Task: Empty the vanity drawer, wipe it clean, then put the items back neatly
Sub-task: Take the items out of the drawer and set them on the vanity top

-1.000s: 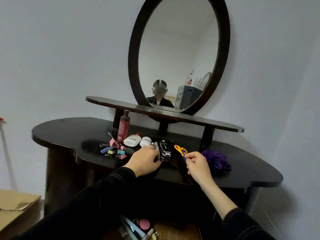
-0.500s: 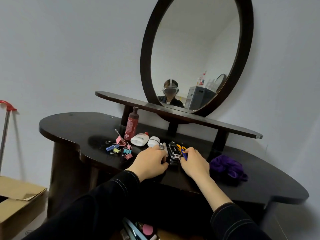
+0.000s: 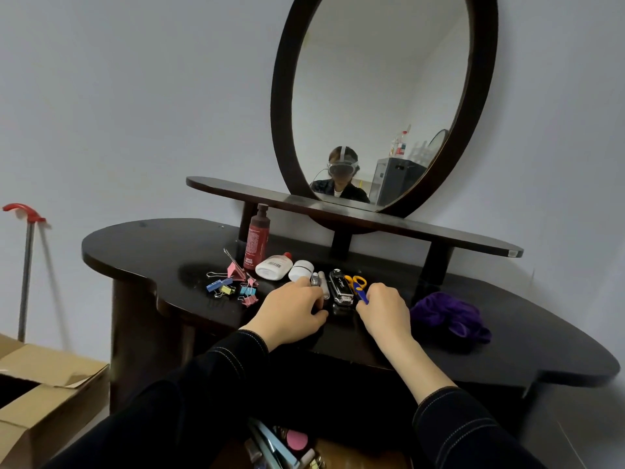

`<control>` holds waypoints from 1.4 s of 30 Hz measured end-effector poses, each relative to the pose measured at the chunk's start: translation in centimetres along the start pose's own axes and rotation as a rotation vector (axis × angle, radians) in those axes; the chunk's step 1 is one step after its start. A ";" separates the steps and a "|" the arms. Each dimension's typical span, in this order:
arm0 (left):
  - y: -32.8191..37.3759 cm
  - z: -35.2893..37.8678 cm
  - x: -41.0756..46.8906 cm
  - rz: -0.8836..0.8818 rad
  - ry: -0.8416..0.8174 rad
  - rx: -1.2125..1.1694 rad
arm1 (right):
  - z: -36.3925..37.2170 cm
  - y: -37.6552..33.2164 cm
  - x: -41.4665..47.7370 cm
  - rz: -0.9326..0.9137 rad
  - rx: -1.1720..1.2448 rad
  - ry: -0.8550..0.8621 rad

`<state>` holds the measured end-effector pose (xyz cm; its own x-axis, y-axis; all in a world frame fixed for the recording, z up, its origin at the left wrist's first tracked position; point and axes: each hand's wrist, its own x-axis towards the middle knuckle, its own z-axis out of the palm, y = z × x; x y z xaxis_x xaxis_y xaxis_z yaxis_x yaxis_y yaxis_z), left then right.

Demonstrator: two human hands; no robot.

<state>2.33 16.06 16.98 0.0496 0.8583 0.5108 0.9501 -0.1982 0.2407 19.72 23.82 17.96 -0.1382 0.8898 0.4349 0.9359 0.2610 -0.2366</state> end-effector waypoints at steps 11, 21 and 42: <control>1.0 -0.7 -4.0 0.004 0.130 -0.037 | -2.0 0.7 -4.5 0.053 0.078 0.026; -1.0 7.0 -18.4 0.254 0.298 -0.215 | 2.2 4.0 -20.8 -0.298 0.619 0.342; -4.7 21.0 -21.8 -0.531 -0.564 -0.432 | 26.8 6.5 -17.6 0.427 0.445 -0.472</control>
<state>3.26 8.18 -12.61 -0.1117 0.9708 -0.2122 0.6973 0.2286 0.6793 19.57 19.89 -14.49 -0.0116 0.9863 -0.1648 0.7348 -0.1034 -0.6704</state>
